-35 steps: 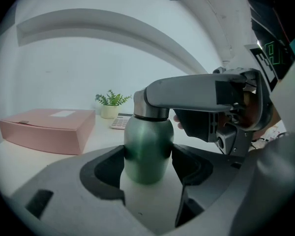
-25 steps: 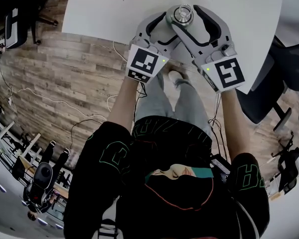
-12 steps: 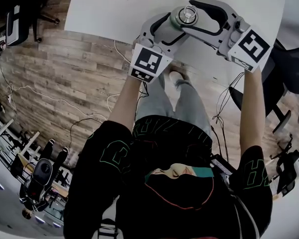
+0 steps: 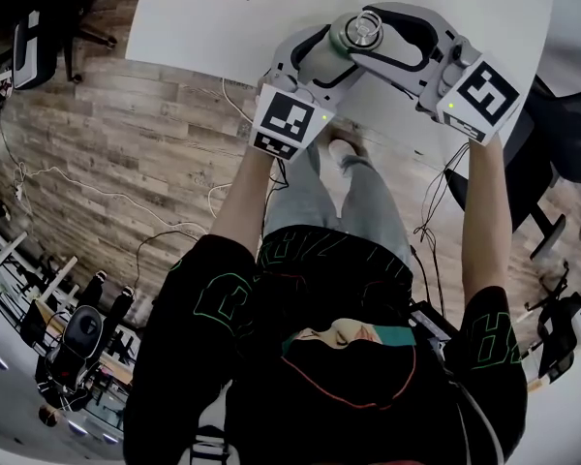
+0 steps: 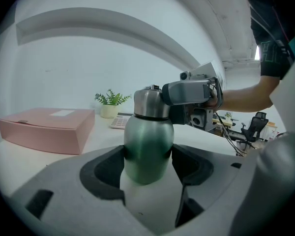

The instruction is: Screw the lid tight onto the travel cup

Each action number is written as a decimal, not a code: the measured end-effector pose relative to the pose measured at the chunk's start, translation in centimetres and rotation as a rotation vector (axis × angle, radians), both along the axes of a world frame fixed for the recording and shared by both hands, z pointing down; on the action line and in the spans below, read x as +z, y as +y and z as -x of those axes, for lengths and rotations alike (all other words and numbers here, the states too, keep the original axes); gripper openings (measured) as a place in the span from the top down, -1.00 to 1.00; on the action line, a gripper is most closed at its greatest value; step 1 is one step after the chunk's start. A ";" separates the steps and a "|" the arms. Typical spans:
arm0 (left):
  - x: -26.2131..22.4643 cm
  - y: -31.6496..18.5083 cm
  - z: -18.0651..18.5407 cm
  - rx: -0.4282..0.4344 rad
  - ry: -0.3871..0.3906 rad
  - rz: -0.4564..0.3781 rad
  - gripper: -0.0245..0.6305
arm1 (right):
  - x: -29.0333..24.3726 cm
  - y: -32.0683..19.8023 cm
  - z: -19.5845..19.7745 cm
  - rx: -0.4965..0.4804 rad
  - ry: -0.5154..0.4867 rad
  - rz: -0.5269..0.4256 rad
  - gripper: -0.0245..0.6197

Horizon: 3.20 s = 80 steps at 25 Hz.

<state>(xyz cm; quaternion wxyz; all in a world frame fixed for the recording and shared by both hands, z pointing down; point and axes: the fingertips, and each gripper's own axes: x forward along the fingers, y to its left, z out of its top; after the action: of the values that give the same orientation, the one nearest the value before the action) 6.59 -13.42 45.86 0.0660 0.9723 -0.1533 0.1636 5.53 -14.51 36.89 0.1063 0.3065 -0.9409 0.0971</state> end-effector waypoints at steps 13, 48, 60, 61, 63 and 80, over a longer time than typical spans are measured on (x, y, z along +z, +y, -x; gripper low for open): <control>0.1 -0.1 0.1 -0.003 -0.005 -0.002 -0.03 | 0.2 -0.2 -0.8 0.445 -0.040 -0.064 0.15; 0.5 0.1 -0.4 0.003 -0.012 0.003 -0.04 | 0.6 0.6 -0.6 -0.098 0.039 -0.009 0.19; 0.5 -0.4 0.1 -0.001 -0.012 0.005 -0.04 | 0.6 -0.1 -0.4 0.176 0.026 -0.063 0.20; 0.5 -0.4 0.0 -0.001 -0.012 0.005 -0.04 | 0.6 -0.1 -0.5 0.216 0.028 -0.070 0.20; 0.4 -0.4 0.1 -0.001 -0.012 0.004 -0.04 | 0.6 -0.1 -0.6 0.301 0.020 -0.080 0.20; 0.3 -0.4 -0.1 -0.002 -0.012 -0.002 -0.04 | 0.2 0.5 -0.5 0.566 0.088 -0.110 0.12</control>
<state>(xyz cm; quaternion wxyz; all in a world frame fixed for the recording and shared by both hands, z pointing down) 6.70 -13.78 46.13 0.0645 0.9712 -0.1549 0.1691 6.06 -14.01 37.09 0.0990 0.5663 -0.8162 0.0581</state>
